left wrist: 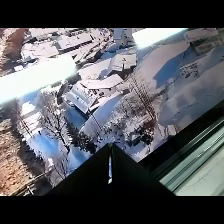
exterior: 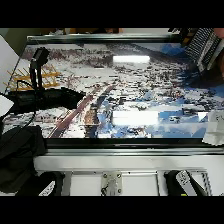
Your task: Fold the clothes and pants, and hang the long-sleeved shirts on hangers.
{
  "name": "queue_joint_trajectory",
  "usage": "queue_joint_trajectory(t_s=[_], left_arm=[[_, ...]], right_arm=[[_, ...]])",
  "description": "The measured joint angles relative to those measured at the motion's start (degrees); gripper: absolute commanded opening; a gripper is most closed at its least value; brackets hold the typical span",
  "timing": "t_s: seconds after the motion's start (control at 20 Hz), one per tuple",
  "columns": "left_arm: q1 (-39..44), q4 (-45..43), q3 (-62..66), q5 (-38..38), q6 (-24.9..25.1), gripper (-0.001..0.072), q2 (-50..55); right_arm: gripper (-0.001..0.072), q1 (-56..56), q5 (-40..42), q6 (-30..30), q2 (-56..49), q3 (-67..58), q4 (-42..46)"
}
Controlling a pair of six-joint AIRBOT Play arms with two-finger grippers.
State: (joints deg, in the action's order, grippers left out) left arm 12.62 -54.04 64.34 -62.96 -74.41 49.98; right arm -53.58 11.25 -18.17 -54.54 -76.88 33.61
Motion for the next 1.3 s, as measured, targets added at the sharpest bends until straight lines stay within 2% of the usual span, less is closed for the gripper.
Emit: queue_joint_trajectory(t_s=[0.4,0.45,0.5,0.55,0.8,0.95,1.15,1.3], left_arm=[[0.00,0.02,0.00,-0.04,0.00,0.0023,0.00],[0.00,0.02,0.00,-0.07,0.00,0.0023,0.00],[0.00,0.04,0.00,-0.09,0.00,0.0023,0.00],[0.00,0.04,0.00,-0.11,-0.02,0.0023,-0.02],[0.00,0.07,0.00,-0.13,0.00,0.0023,0.00],[0.00,0.04,0.00,-0.13,0.00,0.0023,0.00],[0.00,0.04,0.00,-0.15,0.00,0.0023,0.00],[0.00,0.04,0.00,-0.13,-0.02,0.0023,0.00]], right_arm=[[0.0027,-3.52,-8.22,0.00,-1.31,-0.20,-0.74],[0.0110,-3.63,-8.98,-0.02,-1.38,-0.22,-0.76],[0.0408,-3.72,-9.79,0.02,-1.40,-0.22,-0.72],[0.0451,-3.74,-10.08,0.04,-1.40,-0.22,-0.57],[0.0450,-3.74,-11.30,0.02,1.31,-0.20,-0.63],[0.0450,-3.74,-16.22,-2.58,5.57,-0.22,-0.83],[0.0449,-3.74,-29.62,-6.84,11.72,-0.22,-4.96],[0.0448,-3.43,-45.42,-8.15,14.34,-0.15,-11.74]])
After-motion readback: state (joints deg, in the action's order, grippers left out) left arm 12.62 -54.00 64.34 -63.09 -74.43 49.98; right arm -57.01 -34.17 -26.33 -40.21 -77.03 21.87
